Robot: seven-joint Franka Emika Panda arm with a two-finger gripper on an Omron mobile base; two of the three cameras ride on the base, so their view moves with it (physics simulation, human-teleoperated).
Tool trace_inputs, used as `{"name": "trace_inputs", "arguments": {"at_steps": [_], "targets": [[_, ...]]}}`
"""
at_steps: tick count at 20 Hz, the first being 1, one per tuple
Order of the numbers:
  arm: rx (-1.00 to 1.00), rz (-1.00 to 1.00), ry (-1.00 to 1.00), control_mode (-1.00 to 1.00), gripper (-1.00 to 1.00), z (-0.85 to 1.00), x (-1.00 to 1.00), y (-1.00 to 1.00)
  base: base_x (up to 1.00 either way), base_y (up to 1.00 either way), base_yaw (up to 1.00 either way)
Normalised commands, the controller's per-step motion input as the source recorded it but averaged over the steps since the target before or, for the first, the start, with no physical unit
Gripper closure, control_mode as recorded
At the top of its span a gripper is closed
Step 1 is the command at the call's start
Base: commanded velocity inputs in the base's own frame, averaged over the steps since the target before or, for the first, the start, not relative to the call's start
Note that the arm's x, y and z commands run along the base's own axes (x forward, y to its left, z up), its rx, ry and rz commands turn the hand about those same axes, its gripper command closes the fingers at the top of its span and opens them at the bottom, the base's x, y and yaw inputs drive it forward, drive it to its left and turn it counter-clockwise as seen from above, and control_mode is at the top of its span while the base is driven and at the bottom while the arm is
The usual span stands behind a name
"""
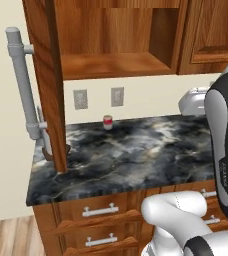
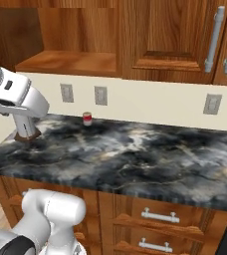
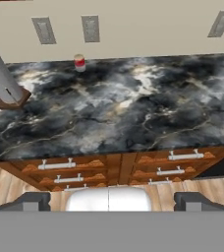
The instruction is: Close all open cabinet doors.
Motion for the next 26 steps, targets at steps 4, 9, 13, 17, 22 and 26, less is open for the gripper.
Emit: {"name": "trace_inputs", "arguments": {"at_steps": [4,9,13,17,22,26], "targets": [[0.00,0.00,0.00,1.00,-1.00,0.00,0.00,0.00,0.01,0.06,-0.05],[0.00,0.00,0.00,1.00,-1.00,0.00,0.00,0.00,0.00,0.27,-0.05],[0.00,0.00,0.00,1.00,-1.00,0.00,0.00,0.00,0.03,0.33,-0.02],[0.00,0.00,0.00,1.00,-1.00,0.00,0.00,0.00,0.06,0.41,0.00],[0.00,0.00,0.00,1.00,-1.00,0.00,0.00,0.00,0.00,0.24,0.00],[0.00,0.00,0.00,1.00,-1.00,0.00,0.00,0.00,0.00,0.19,0.00]]}}
